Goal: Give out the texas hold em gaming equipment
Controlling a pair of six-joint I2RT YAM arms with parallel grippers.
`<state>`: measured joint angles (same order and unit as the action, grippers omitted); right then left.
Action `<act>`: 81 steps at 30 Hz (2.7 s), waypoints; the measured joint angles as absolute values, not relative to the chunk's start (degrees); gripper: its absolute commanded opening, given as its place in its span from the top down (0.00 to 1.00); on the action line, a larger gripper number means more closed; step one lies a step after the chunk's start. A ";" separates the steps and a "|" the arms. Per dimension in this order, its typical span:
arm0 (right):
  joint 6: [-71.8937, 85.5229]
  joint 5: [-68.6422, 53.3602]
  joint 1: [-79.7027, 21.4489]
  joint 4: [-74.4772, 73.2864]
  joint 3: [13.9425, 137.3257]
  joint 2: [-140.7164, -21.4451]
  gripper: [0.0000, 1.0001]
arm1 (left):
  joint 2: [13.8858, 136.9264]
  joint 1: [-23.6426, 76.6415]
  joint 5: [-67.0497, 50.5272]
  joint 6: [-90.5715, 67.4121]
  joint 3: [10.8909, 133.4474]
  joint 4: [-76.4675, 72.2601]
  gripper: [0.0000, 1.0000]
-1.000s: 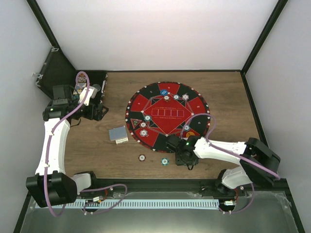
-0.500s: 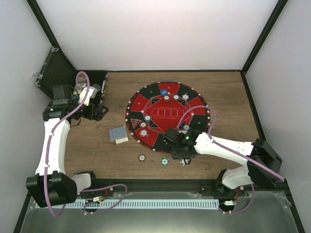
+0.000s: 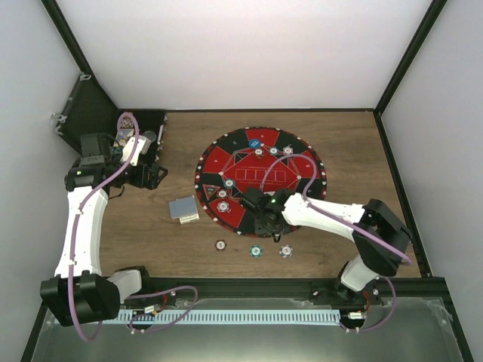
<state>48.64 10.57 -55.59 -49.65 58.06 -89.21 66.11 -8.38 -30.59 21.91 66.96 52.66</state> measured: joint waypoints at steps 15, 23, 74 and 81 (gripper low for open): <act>40.36 10.44 -47.05 -44.01 62.19 -93.36 0.73 | 65.71 -8.38 -30.22 22.39 67.07 53.52 0.00; 35.68 10.11 -41.17 -41.52 64.49 -97.23 0.73 | 65.69 -8.38 -30.04 22.48 67.53 53.91 0.00; 34.96 0.19 -47.27 -14.35 45.95 -86.48 0.00 | 70.87 -5.82 -23.75 68.23 44.71 47.94 0.00; 34.98 -1.87 -49.21 -4.67 39.00 -83.46 0.00 | 71.79 -4.47 -23.68 70.19 43.05 43.88 0.00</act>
